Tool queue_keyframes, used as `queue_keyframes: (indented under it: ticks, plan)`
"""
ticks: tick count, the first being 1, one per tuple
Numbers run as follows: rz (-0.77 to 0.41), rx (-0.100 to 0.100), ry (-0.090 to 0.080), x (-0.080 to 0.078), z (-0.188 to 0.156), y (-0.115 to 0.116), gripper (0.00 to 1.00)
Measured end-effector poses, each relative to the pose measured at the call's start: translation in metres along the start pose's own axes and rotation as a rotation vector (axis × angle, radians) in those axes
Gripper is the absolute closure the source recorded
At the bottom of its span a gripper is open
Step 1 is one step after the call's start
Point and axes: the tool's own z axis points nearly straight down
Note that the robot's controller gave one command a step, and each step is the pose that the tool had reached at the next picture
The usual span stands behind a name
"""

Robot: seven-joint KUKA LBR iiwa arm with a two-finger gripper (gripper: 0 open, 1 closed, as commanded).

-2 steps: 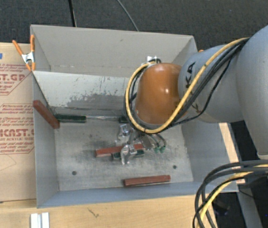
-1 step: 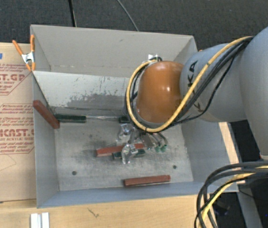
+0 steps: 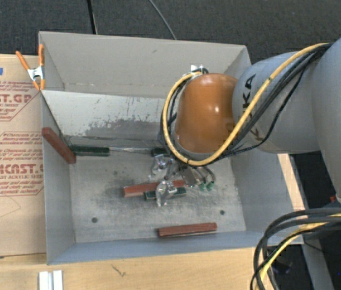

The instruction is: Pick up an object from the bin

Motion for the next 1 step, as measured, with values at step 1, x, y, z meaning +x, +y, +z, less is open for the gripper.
queue_keyframes:
  ticks: [1]
  plan:
    - [-0.001, 0.000, 0.001, 0.0000, -0.0113, 0.0002, 1.00]
